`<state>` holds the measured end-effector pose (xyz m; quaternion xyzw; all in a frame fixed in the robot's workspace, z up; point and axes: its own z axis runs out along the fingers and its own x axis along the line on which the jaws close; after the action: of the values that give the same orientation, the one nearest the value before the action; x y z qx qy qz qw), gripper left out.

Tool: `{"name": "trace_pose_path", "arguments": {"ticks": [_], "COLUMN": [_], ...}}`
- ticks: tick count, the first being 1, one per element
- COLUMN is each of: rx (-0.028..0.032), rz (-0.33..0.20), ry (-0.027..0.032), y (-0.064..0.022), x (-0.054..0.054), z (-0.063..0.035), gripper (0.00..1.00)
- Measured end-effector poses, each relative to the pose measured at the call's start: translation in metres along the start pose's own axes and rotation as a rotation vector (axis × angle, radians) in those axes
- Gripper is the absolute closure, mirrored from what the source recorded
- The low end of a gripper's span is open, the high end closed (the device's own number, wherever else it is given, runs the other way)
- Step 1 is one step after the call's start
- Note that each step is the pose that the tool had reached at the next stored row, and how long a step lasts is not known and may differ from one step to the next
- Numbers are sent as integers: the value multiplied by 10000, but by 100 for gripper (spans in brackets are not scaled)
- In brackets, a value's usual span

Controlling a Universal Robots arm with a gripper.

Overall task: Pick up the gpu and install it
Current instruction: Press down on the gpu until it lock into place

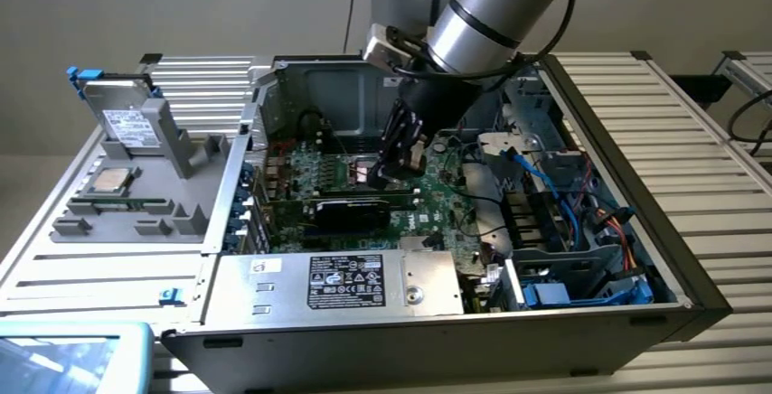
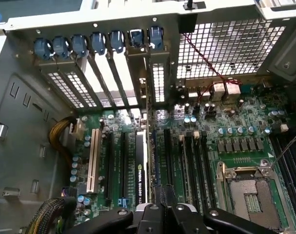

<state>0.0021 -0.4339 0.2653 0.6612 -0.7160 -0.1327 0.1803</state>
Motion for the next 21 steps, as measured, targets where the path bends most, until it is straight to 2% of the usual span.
{"name": "trace_pose_path", "arguments": {"ticks": [4,6,7,11,12,14,18,20,21], "rx": [195,337,419,861,953,1061,1206,1334,1424], "rz": [19,42,59,152,168,192,229,256,273], "ry": [0,20,43,155,172,201,252,288,306], "y": [46,59,65,86,91,113,166,183,189], "x": [-11,-14,-15,-21,-24,-26,-31,-34,-36], "z": [-22,-22,-20,-13,-13,-19,-36,-38,-38], "gripper": [88,88,88,88,88,88,88,88,88]}}
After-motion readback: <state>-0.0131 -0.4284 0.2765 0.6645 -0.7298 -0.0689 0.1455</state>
